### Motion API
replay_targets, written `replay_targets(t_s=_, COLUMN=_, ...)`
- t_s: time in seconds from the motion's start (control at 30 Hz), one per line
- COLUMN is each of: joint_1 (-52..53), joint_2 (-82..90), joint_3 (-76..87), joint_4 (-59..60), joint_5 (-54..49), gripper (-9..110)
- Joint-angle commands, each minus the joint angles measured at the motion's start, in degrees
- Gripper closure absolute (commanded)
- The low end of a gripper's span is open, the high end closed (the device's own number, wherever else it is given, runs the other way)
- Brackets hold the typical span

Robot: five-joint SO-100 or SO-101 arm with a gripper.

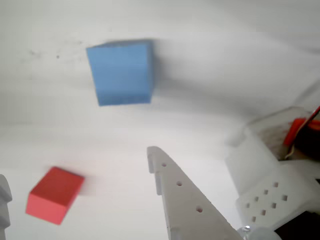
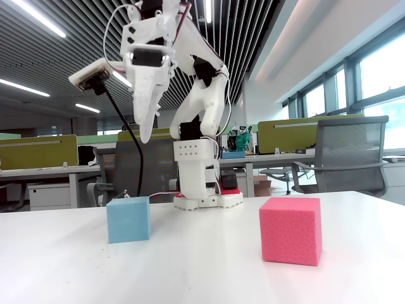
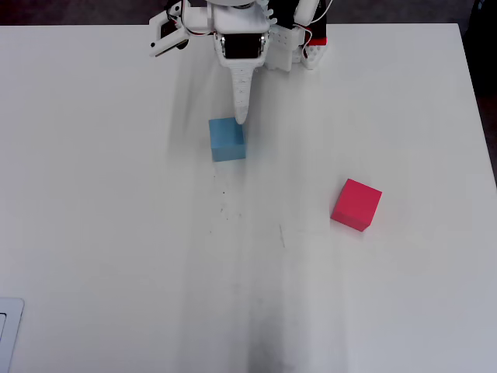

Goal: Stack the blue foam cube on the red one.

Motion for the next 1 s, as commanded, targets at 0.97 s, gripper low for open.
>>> replay_targets(t_s=0.97, joint_1=2.37, joint_2=-18.46, joint_3=4.22, joint_4=-12.30, joint_5=-1.14, gripper=68)
